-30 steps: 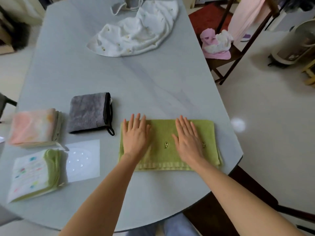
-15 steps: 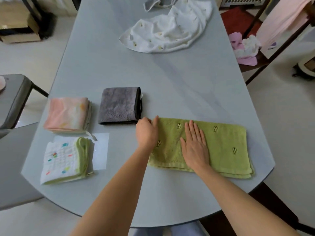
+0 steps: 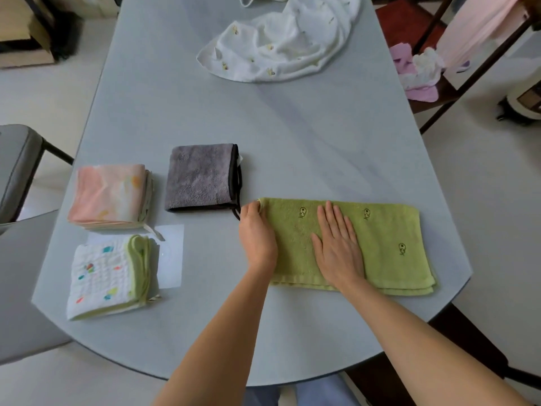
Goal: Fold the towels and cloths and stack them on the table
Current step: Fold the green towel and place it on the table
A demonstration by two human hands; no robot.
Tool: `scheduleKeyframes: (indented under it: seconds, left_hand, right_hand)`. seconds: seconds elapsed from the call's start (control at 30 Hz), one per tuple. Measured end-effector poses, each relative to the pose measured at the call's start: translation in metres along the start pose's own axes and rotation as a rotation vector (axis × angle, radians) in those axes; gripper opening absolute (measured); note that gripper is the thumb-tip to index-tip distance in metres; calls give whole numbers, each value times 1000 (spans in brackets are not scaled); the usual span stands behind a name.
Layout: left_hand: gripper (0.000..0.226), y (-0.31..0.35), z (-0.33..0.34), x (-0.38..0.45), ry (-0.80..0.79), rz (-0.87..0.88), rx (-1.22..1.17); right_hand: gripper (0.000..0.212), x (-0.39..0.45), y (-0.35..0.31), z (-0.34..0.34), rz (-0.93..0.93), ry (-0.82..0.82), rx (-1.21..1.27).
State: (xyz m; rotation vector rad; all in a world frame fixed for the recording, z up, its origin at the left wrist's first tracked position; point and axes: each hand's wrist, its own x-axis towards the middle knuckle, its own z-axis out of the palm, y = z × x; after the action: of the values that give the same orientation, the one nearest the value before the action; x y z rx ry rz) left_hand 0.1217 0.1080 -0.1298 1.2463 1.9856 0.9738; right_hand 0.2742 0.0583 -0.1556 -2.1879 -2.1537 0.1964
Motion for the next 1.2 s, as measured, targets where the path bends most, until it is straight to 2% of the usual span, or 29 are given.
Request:
scheduleKeyframes:
  seconds: [0.07, 0.1, 0.23, 0.3, 0.4, 0.57, 0.77, 0.87, 0.93, 1.03, 1.1, 1.2]
  left_hand:
    - [33, 3, 1, -10, 0, 34, 19]
    - [37, 3, 0, -17, 17, 106, 73]
    - [49, 7, 0, -31, -25, 604, 333]
    - [51, 10, 8, -28, -162, 737, 463]
    - [62, 2, 19, -24, -396, 676, 684]
    - [75, -10, 25, -20, -412, 580, 801]
    - [83, -11, 24, -29, -426, 492, 971]
    - [84, -2, 25, -36, -462, 432, 1045]
    - [90, 11, 32, -43, -533, 529, 1041]
    - [110, 32, 43, -50, -798, 764, 1044]
    - [129, 44, 47, -47, -896, 797, 1100]
    - [150, 55, 54, -42, -939, 750, 1178]
  right_hand:
    - [63, 4, -4, -4, 18, 33, 72]
    - [62, 7, -6, -7, 34, 54, 113]
    - [59, 16, -10, -15, 38, 91, 122]
    - [60, 16, -5, -11, 30, 55, 85]
    - [59, 15, 10, -7, 3, 45, 48]
    - [58, 6, 51, -5, 125, 77, 6]
    - [65, -24, 99, -6, 327, 14, -12]
    - [65, -40, 120, -10, 455, -31, 79]
    - [60, -45, 128, -15, 439, -32, 162]
    - [57, -49, 127, -32, 439, 93, 260]
    - [56, -49, 122, -50, 537, 132, 278]
    - [58, -47, 117, -62, 686, -5, 316]
